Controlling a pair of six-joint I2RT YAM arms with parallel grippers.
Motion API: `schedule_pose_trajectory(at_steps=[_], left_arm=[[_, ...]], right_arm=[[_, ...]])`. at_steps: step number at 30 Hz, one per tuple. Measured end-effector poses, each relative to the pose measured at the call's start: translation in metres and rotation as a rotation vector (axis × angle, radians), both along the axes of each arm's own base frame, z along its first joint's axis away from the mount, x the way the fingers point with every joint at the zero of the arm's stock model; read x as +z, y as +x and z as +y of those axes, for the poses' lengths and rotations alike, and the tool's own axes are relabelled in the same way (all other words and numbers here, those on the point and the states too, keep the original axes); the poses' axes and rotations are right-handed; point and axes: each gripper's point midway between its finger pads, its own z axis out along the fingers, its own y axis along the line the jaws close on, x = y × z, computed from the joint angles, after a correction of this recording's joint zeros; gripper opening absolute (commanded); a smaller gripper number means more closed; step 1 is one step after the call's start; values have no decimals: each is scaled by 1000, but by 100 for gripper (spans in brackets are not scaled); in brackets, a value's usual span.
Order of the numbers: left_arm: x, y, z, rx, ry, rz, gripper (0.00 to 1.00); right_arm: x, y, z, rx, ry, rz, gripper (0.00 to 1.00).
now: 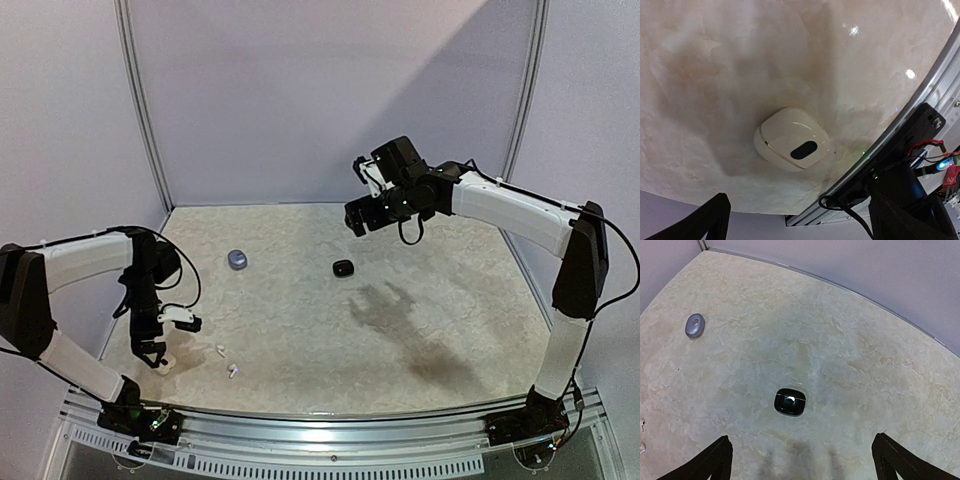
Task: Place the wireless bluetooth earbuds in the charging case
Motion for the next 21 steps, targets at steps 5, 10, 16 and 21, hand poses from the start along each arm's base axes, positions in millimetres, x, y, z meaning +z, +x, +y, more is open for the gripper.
schedule_pose_trajectory(at_steps=[5,10,16,21], left_arm=[[-18,-12,4,46,30,18,89],[-33,-3,4,87,51,-26,88],[-49,-16,2,59,69,-20,80],[-51,-12,0,49,65,-37,73]], right_arm=[[-5,-3,-3,-11,-3,27,99],[-7,-5,-4,-33,8,48,99],[-14,-7,-7,-58,10,72,99],[-31,-12,-13,-76,-15,106,99]])
